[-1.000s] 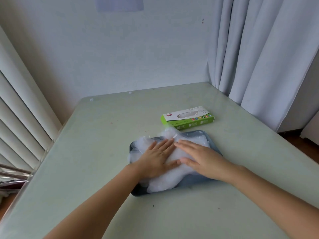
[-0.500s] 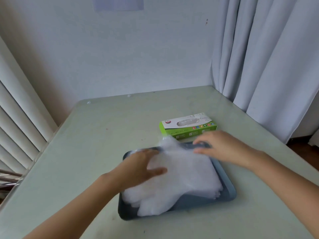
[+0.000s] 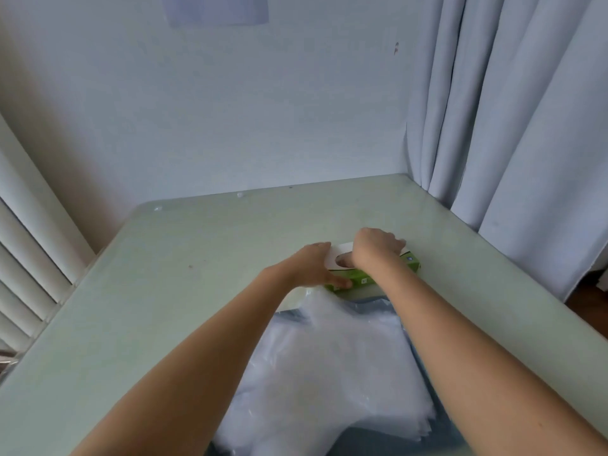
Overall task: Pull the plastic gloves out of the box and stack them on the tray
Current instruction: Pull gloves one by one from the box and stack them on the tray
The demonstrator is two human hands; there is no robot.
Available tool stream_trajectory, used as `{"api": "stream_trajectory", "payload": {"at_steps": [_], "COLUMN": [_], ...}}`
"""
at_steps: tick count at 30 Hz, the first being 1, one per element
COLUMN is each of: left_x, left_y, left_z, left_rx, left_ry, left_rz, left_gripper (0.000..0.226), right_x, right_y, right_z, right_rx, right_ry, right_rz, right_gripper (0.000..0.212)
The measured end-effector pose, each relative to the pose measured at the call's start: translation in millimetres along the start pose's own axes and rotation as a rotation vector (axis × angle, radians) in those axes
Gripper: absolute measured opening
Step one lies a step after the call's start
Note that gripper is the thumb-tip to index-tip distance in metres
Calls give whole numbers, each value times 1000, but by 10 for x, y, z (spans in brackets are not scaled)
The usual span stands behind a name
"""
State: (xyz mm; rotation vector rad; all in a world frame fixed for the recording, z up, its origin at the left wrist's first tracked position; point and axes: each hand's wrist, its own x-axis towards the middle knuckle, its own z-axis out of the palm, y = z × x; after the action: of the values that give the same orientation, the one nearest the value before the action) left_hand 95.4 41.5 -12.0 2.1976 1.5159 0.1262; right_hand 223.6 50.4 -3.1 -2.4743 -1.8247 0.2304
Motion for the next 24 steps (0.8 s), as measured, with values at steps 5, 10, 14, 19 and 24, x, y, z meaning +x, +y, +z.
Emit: {"api": "stream_trajectory", "payload": {"at_steps": [5,10,14,19,24], "left_x": [59,67,57,82,77], "left_y": [-34,-48,-61,-90,-116], "left_z": [44,40,52,52,41], "left_rx": [-9,9,-25,-55,-71], "left_ry": [13,-6,-1,-19,-36], "left_rz": [18,14,13,7,-4], "left_gripper": [63,77,79,97,101], "right_x": [-25,-30,-39,-19,103], "right_y": [-80,11,27,78,293], "right_z": [-14,-73,-81,-191,-335], "right_rx": [42,136,178,255,672], "right_ry": [3,13,-13,-19,-220], "right_rz": [-11,-15,-61,-148,-122], "right_gripper": [43,50,54,38,30]}}
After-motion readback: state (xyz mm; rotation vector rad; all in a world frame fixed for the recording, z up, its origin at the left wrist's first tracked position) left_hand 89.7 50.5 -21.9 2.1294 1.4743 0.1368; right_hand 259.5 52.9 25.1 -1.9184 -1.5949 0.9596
